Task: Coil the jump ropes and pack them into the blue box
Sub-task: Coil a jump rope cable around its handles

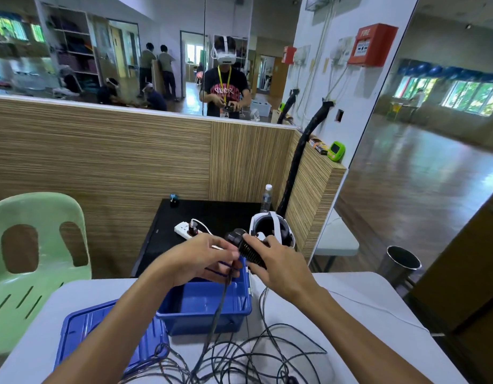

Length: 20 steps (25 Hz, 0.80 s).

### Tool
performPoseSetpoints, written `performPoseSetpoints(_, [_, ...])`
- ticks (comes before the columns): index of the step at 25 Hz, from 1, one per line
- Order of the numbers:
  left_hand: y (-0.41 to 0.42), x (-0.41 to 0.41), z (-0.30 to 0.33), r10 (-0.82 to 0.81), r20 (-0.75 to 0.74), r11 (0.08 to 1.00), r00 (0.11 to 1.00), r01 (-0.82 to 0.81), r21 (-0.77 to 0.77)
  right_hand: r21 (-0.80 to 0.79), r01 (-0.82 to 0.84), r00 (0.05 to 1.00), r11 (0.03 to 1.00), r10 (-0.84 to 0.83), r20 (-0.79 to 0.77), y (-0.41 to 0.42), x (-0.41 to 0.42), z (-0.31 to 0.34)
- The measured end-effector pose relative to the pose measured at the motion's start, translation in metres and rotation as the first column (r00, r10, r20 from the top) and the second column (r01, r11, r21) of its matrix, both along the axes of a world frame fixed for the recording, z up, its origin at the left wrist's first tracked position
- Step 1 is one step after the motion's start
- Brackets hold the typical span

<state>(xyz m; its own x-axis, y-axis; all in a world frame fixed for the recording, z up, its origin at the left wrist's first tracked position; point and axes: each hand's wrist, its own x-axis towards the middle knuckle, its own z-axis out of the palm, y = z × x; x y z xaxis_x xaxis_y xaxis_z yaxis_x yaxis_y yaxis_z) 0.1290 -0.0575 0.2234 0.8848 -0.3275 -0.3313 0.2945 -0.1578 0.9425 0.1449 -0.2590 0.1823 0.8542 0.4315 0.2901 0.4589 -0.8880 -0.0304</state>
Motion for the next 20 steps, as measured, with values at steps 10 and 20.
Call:
performPoseSetpoints(10, [-0.039, -0.005, -0.044, 0.214, 0.520, 0.932, 0.827, -0.333, 0.145, 0.071, 0.040, 0.998, 0.997, -0.044, 0.051, 0.000, 0.002, -0.002])
performPoseSetpoints(20, [0.000, -0.001, -0.091, 0.204, 0.209, 0.974, 0.956, -0.177, -0.139, 0.314, -0.112, 0.993, 0.943, 0.121, -0.011, 0.004, -0.011, 0.001])
